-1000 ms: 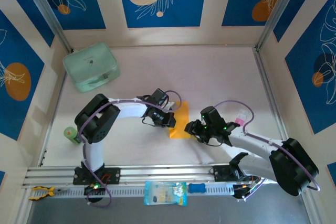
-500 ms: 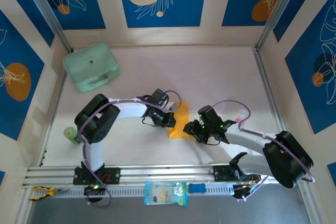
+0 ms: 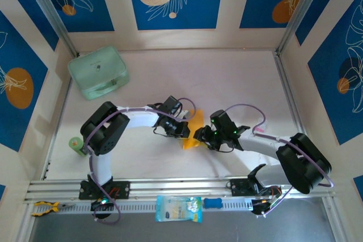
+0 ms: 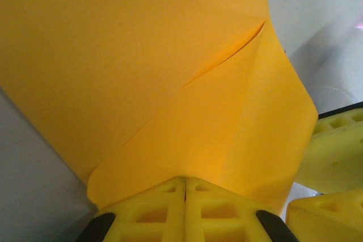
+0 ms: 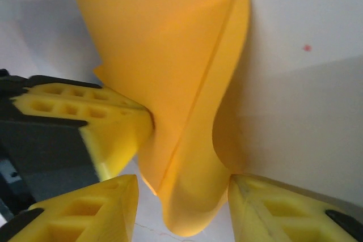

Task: Fold a paper plane with a square sheet of paper (pick it up from the middle)
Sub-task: Turn over the paper at the center of the table.

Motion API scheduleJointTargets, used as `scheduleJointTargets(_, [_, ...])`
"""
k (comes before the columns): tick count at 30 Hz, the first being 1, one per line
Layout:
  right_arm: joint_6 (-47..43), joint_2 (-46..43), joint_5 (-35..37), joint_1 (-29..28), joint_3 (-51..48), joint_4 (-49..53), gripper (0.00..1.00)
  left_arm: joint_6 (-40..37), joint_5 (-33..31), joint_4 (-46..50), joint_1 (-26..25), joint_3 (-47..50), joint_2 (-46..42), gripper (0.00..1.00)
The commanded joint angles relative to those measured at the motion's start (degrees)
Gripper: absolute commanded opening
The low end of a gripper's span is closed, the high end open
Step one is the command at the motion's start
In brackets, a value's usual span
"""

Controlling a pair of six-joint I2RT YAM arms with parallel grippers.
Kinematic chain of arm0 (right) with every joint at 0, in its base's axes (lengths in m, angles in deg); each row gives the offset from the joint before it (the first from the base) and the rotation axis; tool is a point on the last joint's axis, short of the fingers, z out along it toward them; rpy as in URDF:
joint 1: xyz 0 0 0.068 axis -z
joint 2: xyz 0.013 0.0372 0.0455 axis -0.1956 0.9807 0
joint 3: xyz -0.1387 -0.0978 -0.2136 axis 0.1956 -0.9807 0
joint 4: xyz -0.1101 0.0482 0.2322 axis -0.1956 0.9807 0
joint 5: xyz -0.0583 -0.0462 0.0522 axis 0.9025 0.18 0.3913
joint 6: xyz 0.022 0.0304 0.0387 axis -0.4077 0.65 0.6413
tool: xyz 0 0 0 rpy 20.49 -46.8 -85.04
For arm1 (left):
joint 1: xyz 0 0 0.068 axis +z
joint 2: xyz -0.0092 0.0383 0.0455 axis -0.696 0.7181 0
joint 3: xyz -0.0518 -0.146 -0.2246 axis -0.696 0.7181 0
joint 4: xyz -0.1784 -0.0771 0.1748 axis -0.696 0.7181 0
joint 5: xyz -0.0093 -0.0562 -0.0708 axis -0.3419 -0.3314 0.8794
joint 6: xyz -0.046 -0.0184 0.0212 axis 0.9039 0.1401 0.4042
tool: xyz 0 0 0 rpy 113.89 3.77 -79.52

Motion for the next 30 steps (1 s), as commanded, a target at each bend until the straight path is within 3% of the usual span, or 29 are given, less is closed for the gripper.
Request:
scheduleJointTargets(1, [-2.4, 2.0, -2.9, 1.3, 1.3, -4.0, 0.46, -0.1, -0.8, 1.8, -0.6, 1.5, -0.6, 0.06])
scheduleJointTargets(14, [-4.7, 7.3, -7.6, 7.7, 3.1, -9.1, 0.45, -0.2, -0.8, 1.2, -0.7, 1.7, -1.2, 0.06])
scheduleJointTargets(30, [-4.8, 9.3, -8.5, 8.6, 2.0, -9.8, 0.40, 0.5, -0.8, -1.6, -0.5, 2.9, -2.7, 0.07])
